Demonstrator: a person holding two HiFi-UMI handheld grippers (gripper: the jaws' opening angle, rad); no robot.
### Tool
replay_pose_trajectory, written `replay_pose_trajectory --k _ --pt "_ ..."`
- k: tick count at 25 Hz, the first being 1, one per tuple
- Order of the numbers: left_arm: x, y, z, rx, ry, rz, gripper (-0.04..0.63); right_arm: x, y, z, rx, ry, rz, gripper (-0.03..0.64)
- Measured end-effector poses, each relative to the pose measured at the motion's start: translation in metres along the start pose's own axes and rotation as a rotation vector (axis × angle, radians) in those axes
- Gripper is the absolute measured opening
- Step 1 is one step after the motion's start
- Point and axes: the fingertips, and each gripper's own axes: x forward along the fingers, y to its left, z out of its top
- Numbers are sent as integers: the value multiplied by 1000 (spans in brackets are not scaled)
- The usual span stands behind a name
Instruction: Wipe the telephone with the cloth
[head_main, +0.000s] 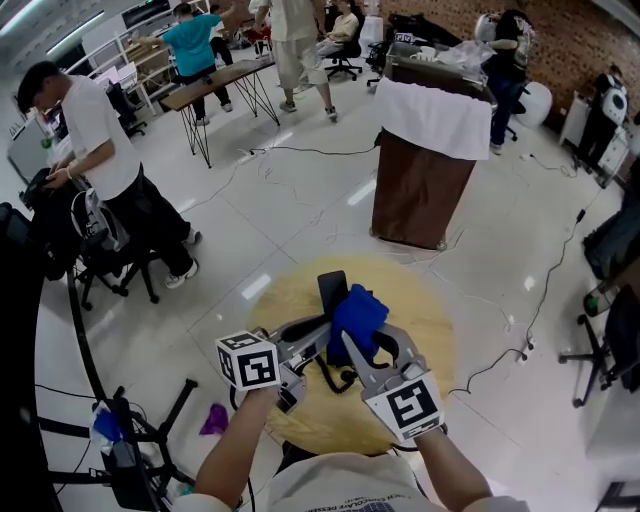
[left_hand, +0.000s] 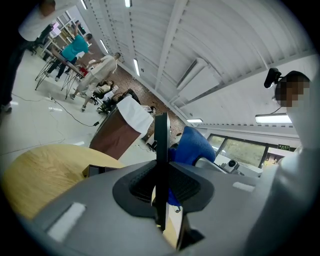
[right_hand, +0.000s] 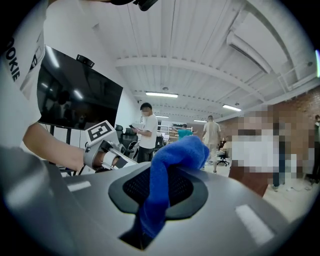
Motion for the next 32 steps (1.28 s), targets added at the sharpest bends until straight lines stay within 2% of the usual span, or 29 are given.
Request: replay_pose_trajectory --k 16,32 --pt "-1 -10 -7 28 17 9 64 11 -16 32 -65 -61 -7 61" --pt "1 -14 -15 23 41 4 64 26 -28 61 -140 -106 -11 61"
